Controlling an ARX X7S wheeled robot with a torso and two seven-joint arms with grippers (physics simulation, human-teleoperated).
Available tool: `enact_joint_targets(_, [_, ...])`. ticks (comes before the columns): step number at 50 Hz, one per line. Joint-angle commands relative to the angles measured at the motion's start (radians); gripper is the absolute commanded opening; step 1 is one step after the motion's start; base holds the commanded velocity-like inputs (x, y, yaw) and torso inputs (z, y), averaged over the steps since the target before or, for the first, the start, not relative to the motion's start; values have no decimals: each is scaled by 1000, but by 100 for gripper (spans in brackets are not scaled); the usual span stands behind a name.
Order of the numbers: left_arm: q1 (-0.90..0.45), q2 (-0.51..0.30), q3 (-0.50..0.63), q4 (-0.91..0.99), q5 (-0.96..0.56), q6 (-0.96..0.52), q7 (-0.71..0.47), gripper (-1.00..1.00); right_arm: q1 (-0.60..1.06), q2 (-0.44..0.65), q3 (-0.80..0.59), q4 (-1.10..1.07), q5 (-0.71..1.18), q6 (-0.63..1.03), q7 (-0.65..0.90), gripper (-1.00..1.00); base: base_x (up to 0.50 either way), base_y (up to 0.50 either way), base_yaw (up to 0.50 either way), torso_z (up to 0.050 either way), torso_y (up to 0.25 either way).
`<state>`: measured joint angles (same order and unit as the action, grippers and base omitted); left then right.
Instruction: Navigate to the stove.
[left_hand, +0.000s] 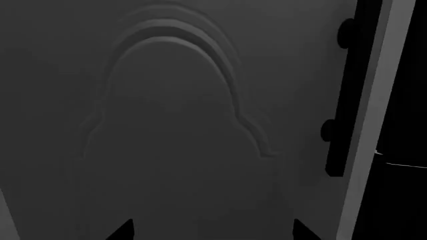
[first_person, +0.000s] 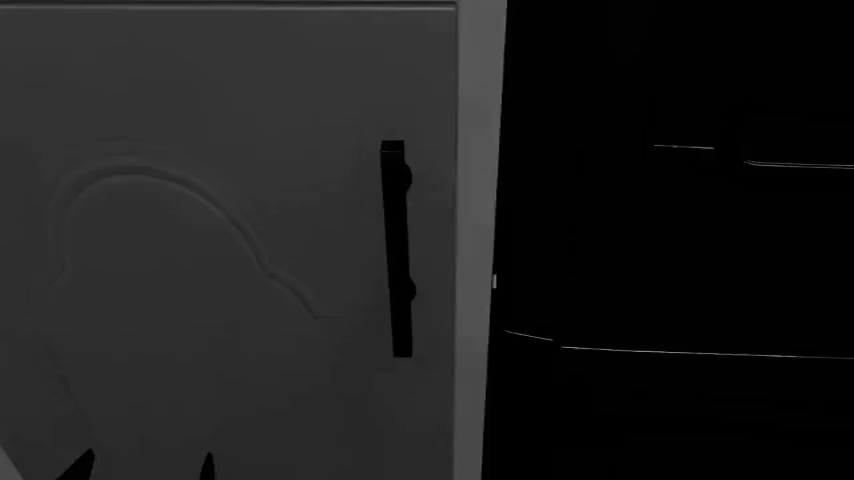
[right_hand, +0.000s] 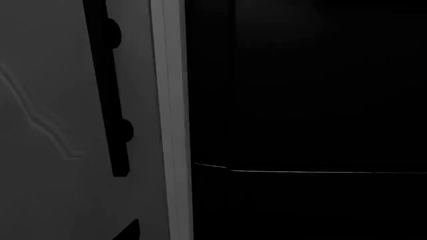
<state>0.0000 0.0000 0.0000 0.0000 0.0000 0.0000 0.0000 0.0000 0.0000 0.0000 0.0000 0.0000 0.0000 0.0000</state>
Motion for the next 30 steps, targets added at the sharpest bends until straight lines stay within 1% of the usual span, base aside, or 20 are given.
enact_joint_targets(1, [0,-18,21,-2,-18,2,-21,100,0,17,-22,-2,17,1,22,100,0,0,0,0,0])
enact_joint_targets(7, [-6,-34,50,8,-17,-21,-63,100,8,43,-52,6,10,-1,47,100,0,0,0,0,0])
enact_joint_targets(12, [-4,-44,66,20,-29,-31,-77,100,11,56,-65,3,8,-5,61,100,0,0,0,0,0])
enact_joint_targets(14, [-16,-48,70,-4,-33,-19,-80,100,17,60,-72,8,4,-3,67,100,0,-98,0,0,0])
enact_joint_targets(20, [-28,-57,86,-6,-36,-34,-96,100,38,68,-85,35,5,-3,78,100,-115,-500,0,0,0])
enact_joint_targets(23, [-37,-61,86,-31,-45,-20,-101,100,40,71,-87,34,12,3,83,100,-14,-474,0,0,0])
enact_joint_targets(30, [-39,-71,101,-19,-55,-31,-108,100,46,77,-92,33,22,19,99,100,-19,-500,0,0,0])
